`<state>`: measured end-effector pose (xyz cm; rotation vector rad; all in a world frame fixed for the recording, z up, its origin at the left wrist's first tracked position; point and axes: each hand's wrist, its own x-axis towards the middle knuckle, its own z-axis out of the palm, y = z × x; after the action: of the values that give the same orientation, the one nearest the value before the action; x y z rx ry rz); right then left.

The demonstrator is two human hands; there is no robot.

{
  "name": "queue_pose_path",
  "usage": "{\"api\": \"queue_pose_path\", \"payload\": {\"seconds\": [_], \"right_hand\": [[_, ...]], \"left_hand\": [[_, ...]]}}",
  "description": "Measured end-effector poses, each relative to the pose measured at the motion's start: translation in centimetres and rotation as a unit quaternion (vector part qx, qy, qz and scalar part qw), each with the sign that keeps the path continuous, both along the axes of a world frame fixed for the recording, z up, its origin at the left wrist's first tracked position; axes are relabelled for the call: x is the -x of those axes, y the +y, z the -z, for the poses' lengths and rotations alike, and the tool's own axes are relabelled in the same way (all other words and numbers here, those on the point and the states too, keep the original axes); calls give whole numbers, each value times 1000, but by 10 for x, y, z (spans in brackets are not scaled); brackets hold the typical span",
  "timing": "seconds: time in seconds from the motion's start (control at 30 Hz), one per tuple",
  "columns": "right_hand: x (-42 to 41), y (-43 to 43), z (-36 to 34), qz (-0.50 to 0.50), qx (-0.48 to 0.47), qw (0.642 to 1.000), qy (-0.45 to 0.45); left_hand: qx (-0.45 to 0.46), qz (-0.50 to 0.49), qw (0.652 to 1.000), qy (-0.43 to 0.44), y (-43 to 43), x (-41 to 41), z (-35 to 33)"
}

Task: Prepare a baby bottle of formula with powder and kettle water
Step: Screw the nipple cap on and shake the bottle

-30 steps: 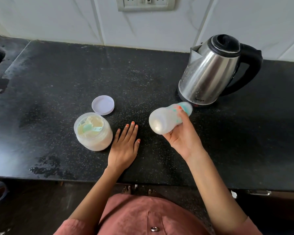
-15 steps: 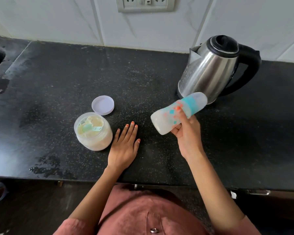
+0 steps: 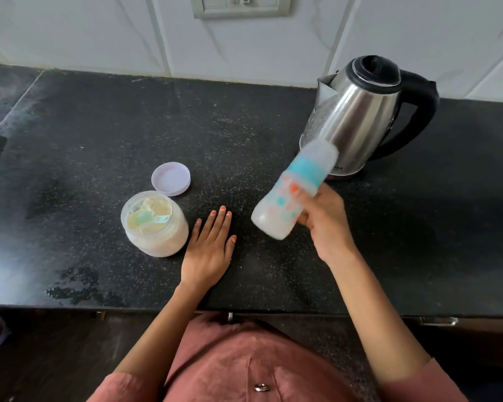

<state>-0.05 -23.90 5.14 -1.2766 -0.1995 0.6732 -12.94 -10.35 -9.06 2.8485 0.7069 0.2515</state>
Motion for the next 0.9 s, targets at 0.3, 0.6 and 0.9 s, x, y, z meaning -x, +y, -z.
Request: {"api": "queue_pose_path", "payload": {"seconds": [0.3, 0.6, 0.9], "right_hand": [[5, 4, 0, -29, 30, 999, -30], [18, 3, 4, -83, 27, 995, -39], [23, -1, 3, -93, 38, 994, -37]], "left_hand": [[0, 1, 1000, 2, 0, 0, 0], [3, 7, 1000, 20, 2, 0, 1], [-5, 9, 1000, 25, 2, 0, 2]]}}
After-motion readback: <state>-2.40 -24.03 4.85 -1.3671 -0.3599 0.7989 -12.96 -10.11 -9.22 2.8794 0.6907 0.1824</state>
